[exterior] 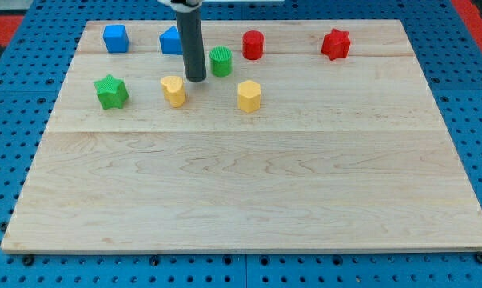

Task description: Push the green circle and yellow hexagon to the right side

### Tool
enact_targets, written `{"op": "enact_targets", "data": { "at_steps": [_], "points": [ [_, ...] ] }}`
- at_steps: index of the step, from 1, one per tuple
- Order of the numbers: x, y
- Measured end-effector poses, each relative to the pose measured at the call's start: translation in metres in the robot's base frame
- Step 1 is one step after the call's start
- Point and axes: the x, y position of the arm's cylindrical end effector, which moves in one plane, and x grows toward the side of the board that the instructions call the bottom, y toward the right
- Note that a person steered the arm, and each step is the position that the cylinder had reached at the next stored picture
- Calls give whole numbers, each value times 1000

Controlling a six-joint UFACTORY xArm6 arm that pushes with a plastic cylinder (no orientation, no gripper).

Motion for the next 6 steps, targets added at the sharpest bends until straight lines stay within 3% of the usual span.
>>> {"op": "enact_targets", "data": {
  "at_steps": [1, 2, 3, 4, 6],
  "points": [
    [-28, -38],
    [-44, -11],
    [-33, 31],
    [-22, 36],
    [-14, -7]
  ]
}}
